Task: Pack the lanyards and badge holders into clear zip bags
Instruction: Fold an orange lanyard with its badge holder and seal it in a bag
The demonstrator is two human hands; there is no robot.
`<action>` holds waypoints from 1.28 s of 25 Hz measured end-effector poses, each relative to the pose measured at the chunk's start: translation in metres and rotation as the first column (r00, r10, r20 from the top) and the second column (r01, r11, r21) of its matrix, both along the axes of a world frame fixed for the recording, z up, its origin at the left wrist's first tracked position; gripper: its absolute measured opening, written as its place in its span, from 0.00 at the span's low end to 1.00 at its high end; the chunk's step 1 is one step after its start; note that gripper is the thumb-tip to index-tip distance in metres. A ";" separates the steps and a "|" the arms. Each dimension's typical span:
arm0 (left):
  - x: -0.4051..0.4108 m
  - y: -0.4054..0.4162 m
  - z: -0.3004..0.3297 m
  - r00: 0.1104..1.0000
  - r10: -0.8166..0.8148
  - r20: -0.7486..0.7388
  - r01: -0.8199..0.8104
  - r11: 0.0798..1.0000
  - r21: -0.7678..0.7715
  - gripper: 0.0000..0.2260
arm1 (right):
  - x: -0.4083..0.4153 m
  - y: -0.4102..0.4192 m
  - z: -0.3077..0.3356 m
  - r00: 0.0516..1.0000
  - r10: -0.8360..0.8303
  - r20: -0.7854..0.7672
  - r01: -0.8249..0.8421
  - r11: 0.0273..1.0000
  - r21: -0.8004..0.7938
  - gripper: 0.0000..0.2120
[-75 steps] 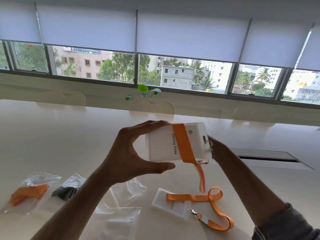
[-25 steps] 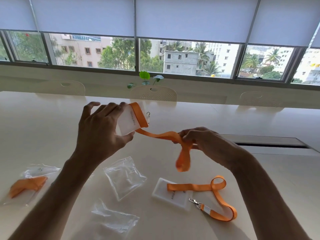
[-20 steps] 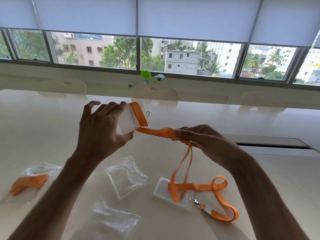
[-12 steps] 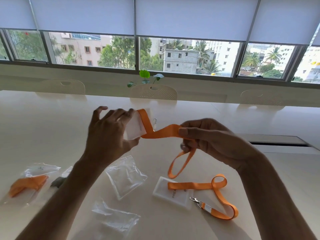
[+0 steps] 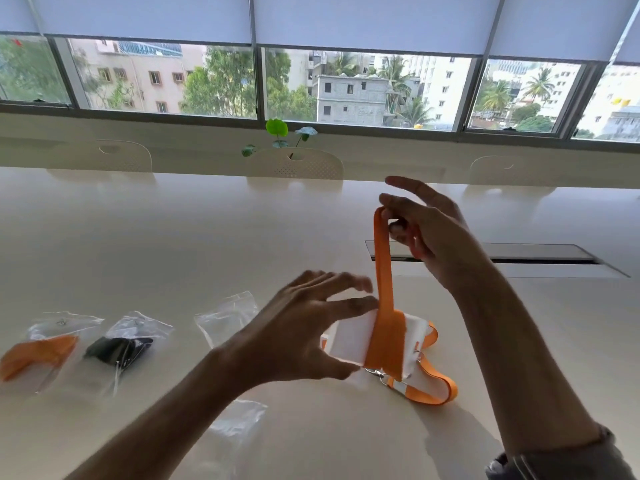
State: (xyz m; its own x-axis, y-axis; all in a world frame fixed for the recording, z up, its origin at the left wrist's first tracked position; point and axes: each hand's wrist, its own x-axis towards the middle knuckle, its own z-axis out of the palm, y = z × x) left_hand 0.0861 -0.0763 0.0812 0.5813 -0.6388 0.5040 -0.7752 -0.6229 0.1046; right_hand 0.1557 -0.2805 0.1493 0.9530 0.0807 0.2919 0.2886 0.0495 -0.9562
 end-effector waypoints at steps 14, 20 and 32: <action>-0.014 0.025 0.045 0.995 0.012 -0.094 -0.065 0.809 -0.585 0.35 | -0.011 0.025 -0.064 0.865 0.447 -0.227 -0.454 0.891 0.024 0.11; -0.014 0.039 0.058 0.963 0.267 -0.029 -0.235 0.782 -0.577 0.37 | -0.043 0.050 -0.065 0.698 0.703 -0.138 -0.710 0.704 -0.009 0.18; -0.032 0.054 0.026 0.815 0.570 -0.104 -0.570 0.756 -0.323 0.32 | -0.103 0.005 -0.093 0.979 0.201 -0.022 -0.191 0.884 -0.427 0.11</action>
